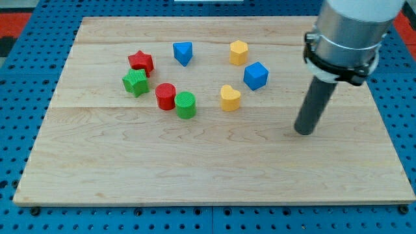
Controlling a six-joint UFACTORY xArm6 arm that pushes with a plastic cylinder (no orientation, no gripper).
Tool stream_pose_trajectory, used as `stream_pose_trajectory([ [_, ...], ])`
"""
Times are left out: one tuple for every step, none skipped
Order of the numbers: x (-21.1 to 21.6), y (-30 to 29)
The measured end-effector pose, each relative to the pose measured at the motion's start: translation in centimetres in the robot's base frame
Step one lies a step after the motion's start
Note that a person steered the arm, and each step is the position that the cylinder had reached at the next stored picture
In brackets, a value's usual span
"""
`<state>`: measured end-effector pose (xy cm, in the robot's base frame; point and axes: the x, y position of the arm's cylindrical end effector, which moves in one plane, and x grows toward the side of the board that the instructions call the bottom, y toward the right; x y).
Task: Push the blue cube closer to the yellow hexagon
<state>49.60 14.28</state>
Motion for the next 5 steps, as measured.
stream_pose_trajectory([
  [-2.1, -4.0],
  [-3.5, -2.4],
  [-8.7, 2.5],
  [-10.8, -0.3],
  [-11.4, -2.8],
])
